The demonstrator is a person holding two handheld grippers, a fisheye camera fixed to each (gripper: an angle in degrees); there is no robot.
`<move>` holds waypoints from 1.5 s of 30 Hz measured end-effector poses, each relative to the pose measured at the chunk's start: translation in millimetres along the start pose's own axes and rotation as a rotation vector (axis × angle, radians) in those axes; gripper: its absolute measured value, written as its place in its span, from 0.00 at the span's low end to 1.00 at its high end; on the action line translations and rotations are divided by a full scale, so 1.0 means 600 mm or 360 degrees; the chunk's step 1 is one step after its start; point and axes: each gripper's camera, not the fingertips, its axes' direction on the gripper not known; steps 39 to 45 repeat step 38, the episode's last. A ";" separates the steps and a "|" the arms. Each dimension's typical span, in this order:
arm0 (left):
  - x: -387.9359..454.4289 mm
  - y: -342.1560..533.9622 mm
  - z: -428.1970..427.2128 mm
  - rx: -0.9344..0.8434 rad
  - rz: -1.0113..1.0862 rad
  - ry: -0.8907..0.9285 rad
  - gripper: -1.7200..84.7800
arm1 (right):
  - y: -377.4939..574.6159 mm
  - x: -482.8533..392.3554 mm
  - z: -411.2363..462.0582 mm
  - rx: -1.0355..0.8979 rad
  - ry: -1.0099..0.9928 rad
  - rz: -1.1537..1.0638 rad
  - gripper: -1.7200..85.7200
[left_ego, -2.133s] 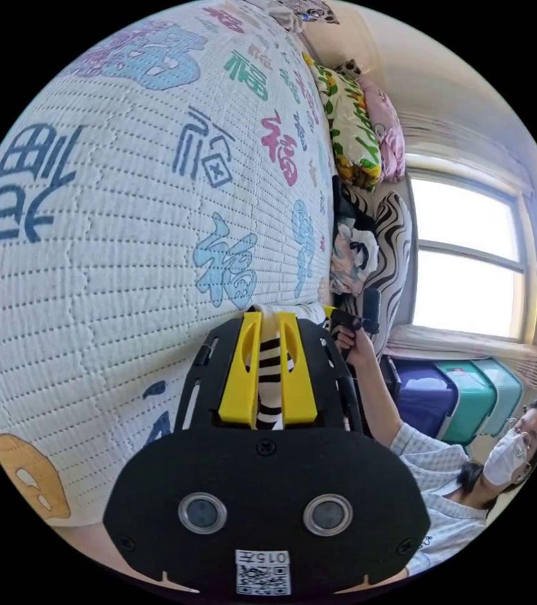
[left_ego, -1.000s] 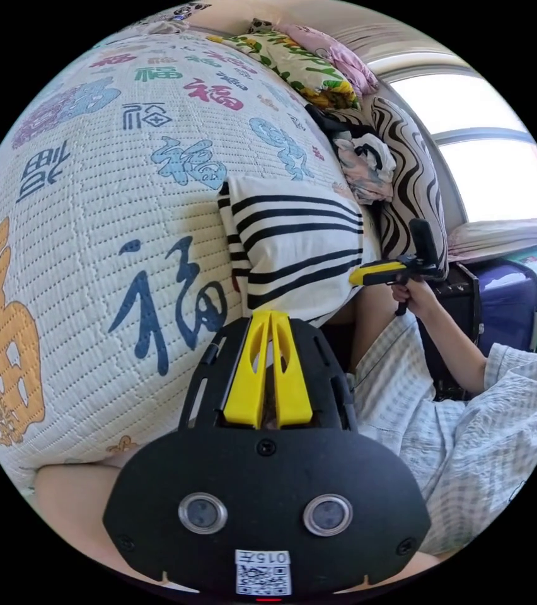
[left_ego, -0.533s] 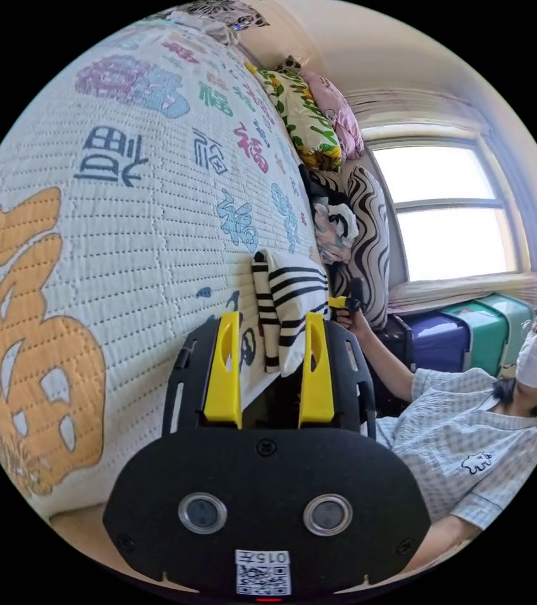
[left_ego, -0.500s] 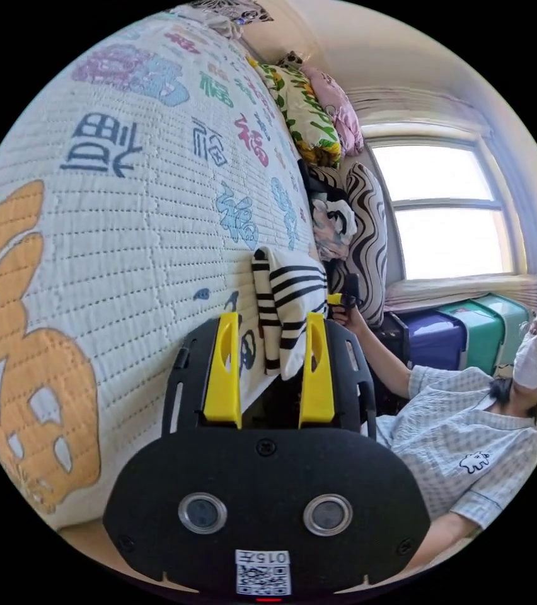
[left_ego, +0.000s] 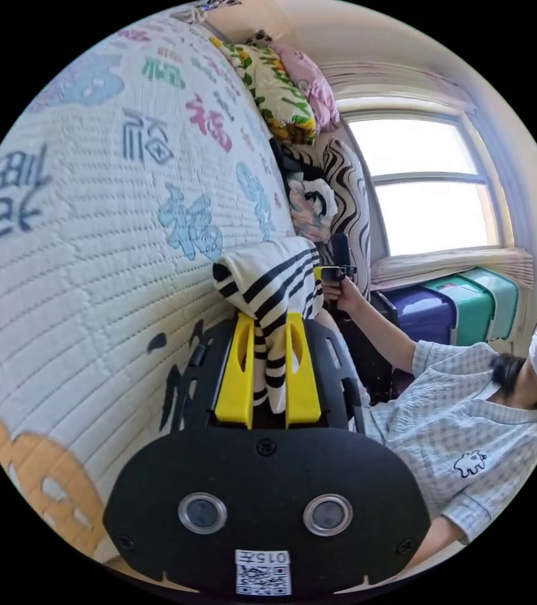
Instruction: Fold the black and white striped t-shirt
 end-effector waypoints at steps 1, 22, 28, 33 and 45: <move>0.004 0.004 -0.026 0.0047 0.0002 0.0014 0.11 | -0.050 -0.041 0.024 -0.0037 0.0020 -0.0094 0.05; 0.001 0.086 -0.786 0.0931 -0.0474 -0.0549 0.11 | -0.808 -0.455 0.704 -0.0443 0.0034 -0.0356 0.05; -0.098 0.109 -0.750 0.1156 -0.0503 -0.0438 0.12 | -0.850 -0.411 0.770 -0.0343 0.0072 -0.0205 0.07; -0.076 0.200 -0.738 0.1397 -0.0393 -0.0437 0.11 | -0.853 -0.453 0.773 -0.0152 0.0137 -0.0136 0.11; -0.037 0.308 -0.720 0.1499 -0.0374 -0.0478 0.09 | -0.839 -0.574 0.775 0.0035 0.0142 -0.0236 0.12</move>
